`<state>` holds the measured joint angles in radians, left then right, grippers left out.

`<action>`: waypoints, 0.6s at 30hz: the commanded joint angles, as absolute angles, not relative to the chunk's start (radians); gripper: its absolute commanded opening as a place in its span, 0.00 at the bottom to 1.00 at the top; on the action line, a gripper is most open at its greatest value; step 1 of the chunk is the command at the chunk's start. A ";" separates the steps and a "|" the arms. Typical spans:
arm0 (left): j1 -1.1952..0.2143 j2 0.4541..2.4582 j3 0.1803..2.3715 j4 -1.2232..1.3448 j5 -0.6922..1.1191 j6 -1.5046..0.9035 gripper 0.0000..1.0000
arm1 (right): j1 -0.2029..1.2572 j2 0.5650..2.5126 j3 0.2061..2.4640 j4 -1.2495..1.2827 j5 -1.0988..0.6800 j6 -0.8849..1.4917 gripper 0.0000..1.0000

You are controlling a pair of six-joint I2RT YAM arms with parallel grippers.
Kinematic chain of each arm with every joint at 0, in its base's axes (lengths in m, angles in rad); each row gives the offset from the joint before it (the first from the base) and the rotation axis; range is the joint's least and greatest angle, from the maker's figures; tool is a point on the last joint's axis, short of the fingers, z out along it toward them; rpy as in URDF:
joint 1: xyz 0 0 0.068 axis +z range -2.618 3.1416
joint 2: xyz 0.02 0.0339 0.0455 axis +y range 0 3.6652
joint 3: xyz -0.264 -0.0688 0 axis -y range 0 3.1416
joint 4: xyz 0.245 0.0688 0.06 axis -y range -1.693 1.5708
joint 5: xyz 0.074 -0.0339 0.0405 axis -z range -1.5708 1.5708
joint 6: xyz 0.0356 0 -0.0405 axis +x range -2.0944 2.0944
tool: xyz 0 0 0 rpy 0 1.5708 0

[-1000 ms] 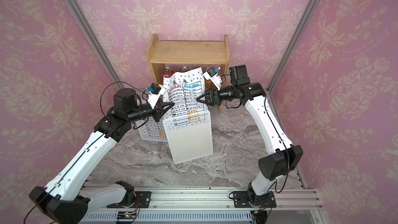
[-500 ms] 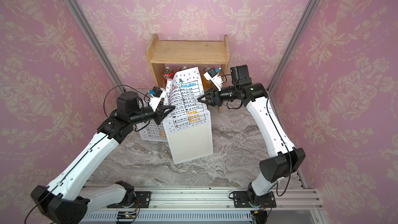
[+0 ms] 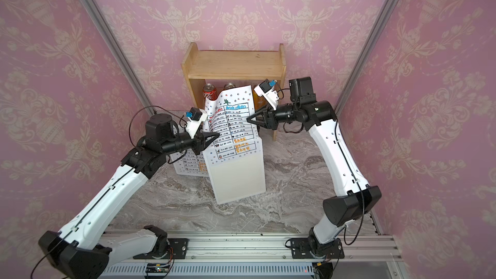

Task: Insert the menus into the narrow rack
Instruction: Insert the menu into the narrow rack.

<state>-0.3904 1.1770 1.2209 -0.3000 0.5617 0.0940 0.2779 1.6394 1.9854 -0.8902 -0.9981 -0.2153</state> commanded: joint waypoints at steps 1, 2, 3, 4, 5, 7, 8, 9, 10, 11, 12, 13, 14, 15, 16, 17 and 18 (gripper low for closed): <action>-0.391 1.172 1.242 -0.279 0.566 0.084 0.50 | 0.286 1.667 2.045 -0.923 -1.025 -0.237 0.22; -0.391 1.171 1.243 -0.275 0.562 0.084 0.56 | 0.287 1.674 2.051 -0.932 -1.026 -0.244 0.19; -0.391 1.171 1.244 -0.275 0.559 0.086 0.58 | 0.287 1.677 2.054 -0.936 -1.029 -0.247 0.15; -0.391 1.170 1.246 -0.276 0.557 0.090 0.58 | 0.287 1.678 2.053 -0.939 -1.031 -0.251 0.13; -0.392 1.170 1.250 -0.280 0.551 0.097 0.58 | 0.288 1.678 2.050 -0.940 -1.033 -0.254 0.10; -0.389 1.171 1.263 -0.296 0.534 0.117 0.59 | 0.288 1.672 2.040 -0.940 -1.038 -0.264 0.06; -0.387 1.171 1.268 -0.300 0.527 0.123 0.59 | 0.288 1.671 2.037 -0.942 -1.039 -0.271 0.05; -0.384 1.169 1.272 -0.301 0.519 0.128 0.60 | 0.289 1.669 2.032 -0.944 -1.039 -0.277 0.05; -0.381 1.169 1.276 -0.298 0.516 0.130 0.60 | 0.288 1.668 2.030 -0.943 -1.036 -0.283 0.04; -0.378 1.170 1.279 -0.295 0.517 0.131 0.60 | 0.288 1.669 2.029 -0.946 -1.031 -0.288 0.04; -0.374 1.172 1.282 -0.290 0.517 0.132 0.60 | 0.287 1.673 2.031 -0.950 -1.029 -0.296 0.03; -0.370 1.174 1.286 -0.286 0.516 0.131 0.60 | 0.287 1.678 2.034 -0.956 -1.029 -0.303 0.03; -0.368 1.176 1.290 -0.283 0.516 0.131 0.60 | 0.286 1.680 2.036 -0.959 -1.030 -0.305 0.03; -0.364 1.179 1.293 -0.279 0.517 0.132 0.60 | 0.284 1.688 2.041 -0.965 -1.031 -0.311 0.03; -0.362 1.182 1.296 -0.276 0.519 0.132 0.60 | 0.284 1.695 2.048 -0.974 -1.035 -0.317 0.02; -0.359 1.184 1.299 -0.273 0.520 0.133 0.60 | 0.284 1.701 2.053 -0.982 -1.037 -0.325 0.02; -0.356 1.187 1.302 -0.272 0.520 0.134 0.60 | 0.283 1.707 2.058 -0.989 -1.037 -0.331 0.02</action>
<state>-0.3691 1.1797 1.2678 -0.2886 0.5354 0.1089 0.2802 1.6775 2.0323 -0.9466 -1.0157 -0.2893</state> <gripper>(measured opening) 0.596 0.059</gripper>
